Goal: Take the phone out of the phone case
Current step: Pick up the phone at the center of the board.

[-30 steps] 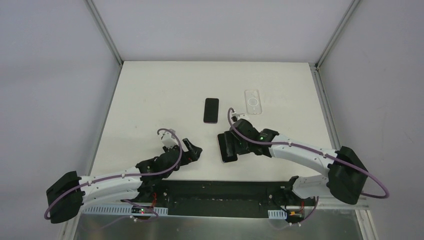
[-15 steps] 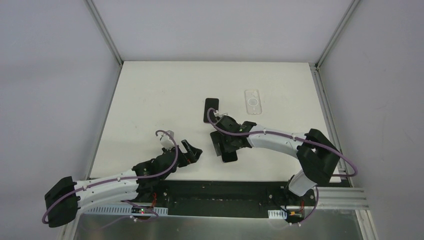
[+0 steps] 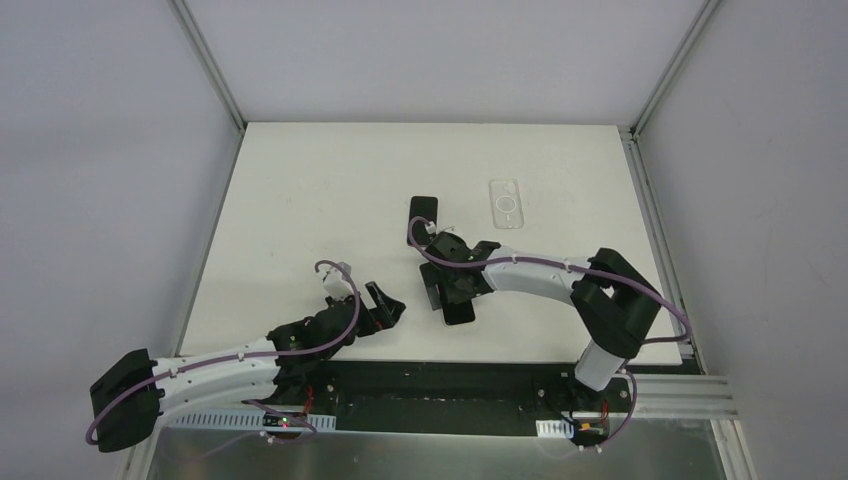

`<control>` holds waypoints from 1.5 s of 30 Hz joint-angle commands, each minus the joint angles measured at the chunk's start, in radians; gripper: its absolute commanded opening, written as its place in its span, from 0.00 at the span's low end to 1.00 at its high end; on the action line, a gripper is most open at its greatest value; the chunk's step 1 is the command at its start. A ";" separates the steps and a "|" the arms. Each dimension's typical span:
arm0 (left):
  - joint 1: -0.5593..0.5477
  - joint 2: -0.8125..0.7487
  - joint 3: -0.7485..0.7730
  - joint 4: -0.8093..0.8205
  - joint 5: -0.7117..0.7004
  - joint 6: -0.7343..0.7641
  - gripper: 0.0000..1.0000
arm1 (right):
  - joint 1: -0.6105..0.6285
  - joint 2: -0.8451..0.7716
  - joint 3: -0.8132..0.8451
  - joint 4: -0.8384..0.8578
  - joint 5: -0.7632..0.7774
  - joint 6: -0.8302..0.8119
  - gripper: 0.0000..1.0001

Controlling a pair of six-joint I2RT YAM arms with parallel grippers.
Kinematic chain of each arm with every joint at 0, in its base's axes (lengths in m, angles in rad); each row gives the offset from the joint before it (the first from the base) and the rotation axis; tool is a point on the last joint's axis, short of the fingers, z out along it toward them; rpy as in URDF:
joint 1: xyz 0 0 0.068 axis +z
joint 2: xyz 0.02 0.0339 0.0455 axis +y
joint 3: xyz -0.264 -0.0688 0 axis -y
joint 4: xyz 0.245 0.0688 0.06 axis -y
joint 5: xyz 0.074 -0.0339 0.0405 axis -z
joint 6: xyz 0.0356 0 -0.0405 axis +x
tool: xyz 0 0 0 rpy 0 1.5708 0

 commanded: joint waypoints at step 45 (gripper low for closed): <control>-0.002 0.091 0.050 -0.015 0.019 -0.023 0.93 | -0.011 0.005 -0.036 -0.018 -0.097 0.072 0.98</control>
